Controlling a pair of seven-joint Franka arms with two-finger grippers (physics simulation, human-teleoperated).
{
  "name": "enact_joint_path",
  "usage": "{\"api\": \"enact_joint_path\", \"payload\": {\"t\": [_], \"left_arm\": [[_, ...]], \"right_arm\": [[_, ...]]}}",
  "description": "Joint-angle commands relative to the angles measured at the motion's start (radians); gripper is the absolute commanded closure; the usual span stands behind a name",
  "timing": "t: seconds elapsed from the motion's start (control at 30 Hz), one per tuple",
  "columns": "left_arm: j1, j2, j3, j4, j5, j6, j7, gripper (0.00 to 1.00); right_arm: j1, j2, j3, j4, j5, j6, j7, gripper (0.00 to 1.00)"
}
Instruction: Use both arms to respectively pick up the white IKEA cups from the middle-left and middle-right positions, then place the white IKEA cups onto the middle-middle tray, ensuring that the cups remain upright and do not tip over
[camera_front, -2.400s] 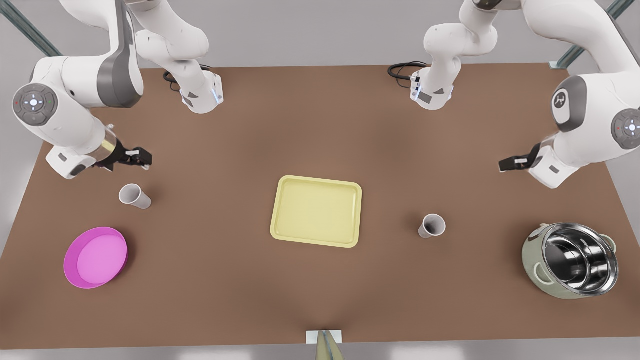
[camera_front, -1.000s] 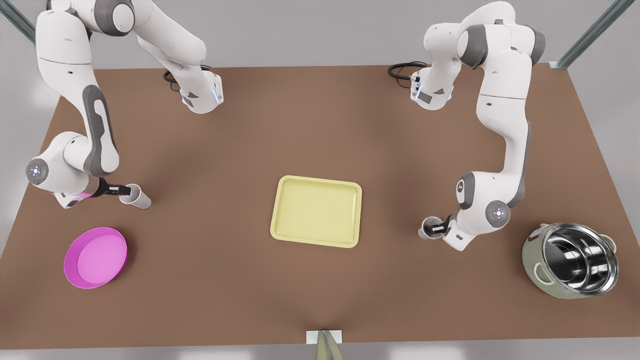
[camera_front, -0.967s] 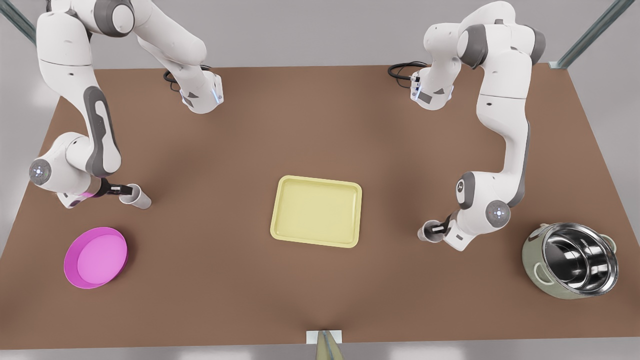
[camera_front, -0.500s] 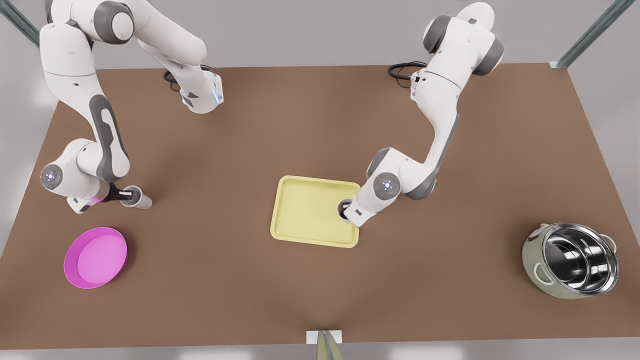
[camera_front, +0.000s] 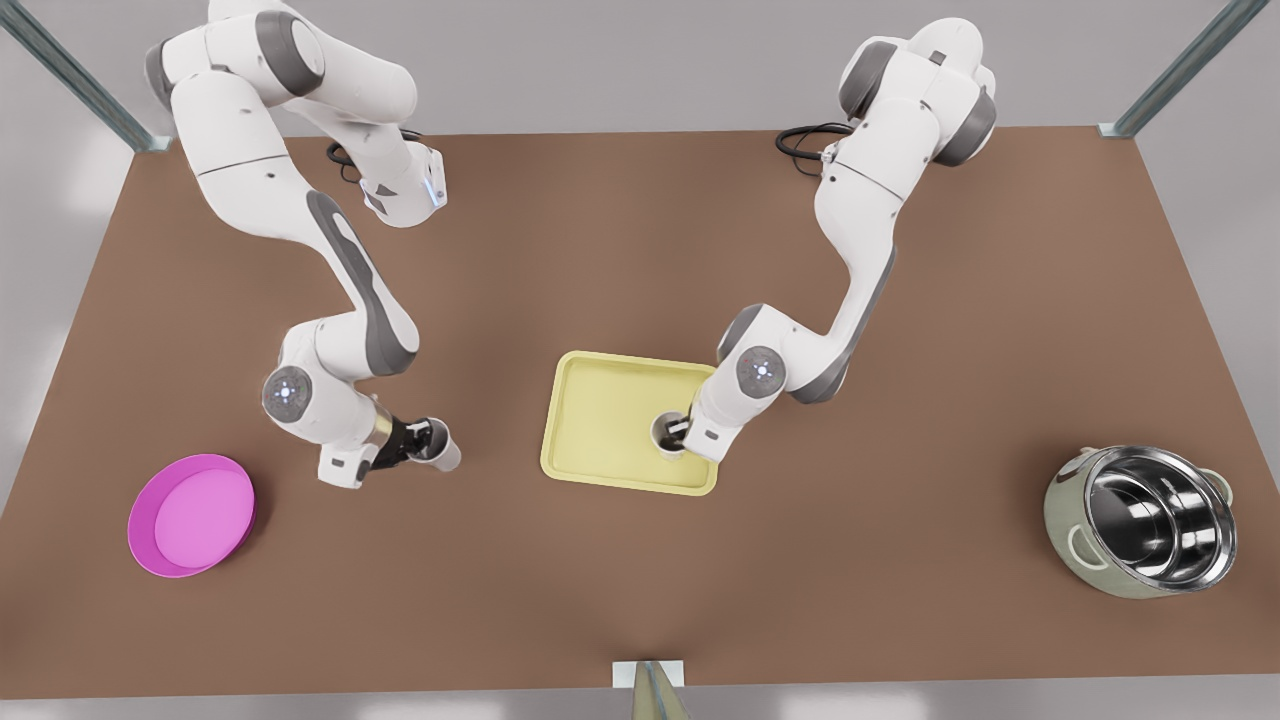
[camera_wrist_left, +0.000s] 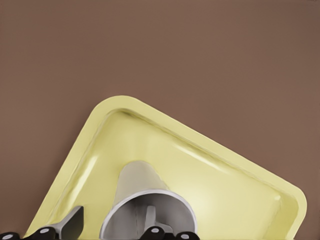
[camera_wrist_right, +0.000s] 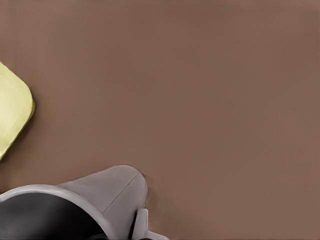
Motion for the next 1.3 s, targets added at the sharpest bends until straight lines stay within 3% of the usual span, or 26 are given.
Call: {"api": "enact_joint_path", "payload": {"t": [0.0,0.17,0.23,0.3,0.37,0.4,0.47,0.57,0.6,0.63,0.97,1.13,1.2,1.27], "left_arm": [[0.002,-0.003,-0.005,-0.001,0.036,-0.001,-0.309,0.0],[0.048,-0.142,-0.039,0.002,0.031,-0.174,-0.334,0.0],[0.134,-0.187,-0.039,0.17,0.047,-0.6,-0.286,0.0],[0.284,-0.187,-0.036,0.402,0.146,-1.111,0.105,0.0],[0.399,-0.191,-0.036,0.509,0.246,-1.302,0.353,0.0],[0.411,-0.254,-0.03,0.507,0.249,-1.323,0.438,0.0],[0.39,-0.495,0.097,0.166,0.223,-1.055,0.692,0.0],[0.417,-0.477,0.107,0.147,0.174,-0.957,0.748,0.0],[0.428,-0.455,0.107,0.161,0.176,-0.96,0.743,0.0],[0.43,-0.455,0.107,0.17,0.176,-0.97,0.745,0.0],[0.444,-0.484,0.031,0.186,0.157,-1.043,0.748,0.0],[0.445,-0.497,0.033,0.186,0.151,-1.088,0.751,0.0],[0.445,-0.5,0.033,0.187,0.136,-1.141,0.751,0.0],[0.445,-0.5,0.034,0.187,0.128,-1.142,0.751,0.0]], "right_arm": [[0.068,0.011,0.0,0.03,0.02,0.003,0.137,0.79],[0.255,0.058,0.0,0.107,0.012,0.006,0.347,0.79],[0.294,0.098,-0.001,0.149,0.01,0.006,0.356,0.79],[0.318,0.132,-0.014,0.175,0.01,0.006,0.356,0.79],[0.323,0.155,-0.024,0.195,-0.006,0.007,0.379,0.79],[0.327,0.164,-0.023,0.201,-0.008,0.007,0.381,0.79],[0.346,0.18,-0.023,0.204,-0.008,0.007,0.381,0.79],[0.359,0.201,-0.023,0.21,-0.011,0.009,0.382,0.79],[0.358,0.207,-0.023,0.21,-0.011,0.011,0.382,0.44],[0.358,0.209,-0.026,0.208,-0.023,0.026,0.382,0.0],[0.335,0.169,-0.024,0.207,-0.023,0.0,0.369,0.0],[0.31,-0.017,-0.02,0.21,0.012,-0.272,0.379,0.0],[0.151,-0.011,-0.029,0.227,0.0,-0.488,0.384,0.0],[0.088,0.038,-0.101,0.296,-0.101,-0.578,0.375,0.0]]}}
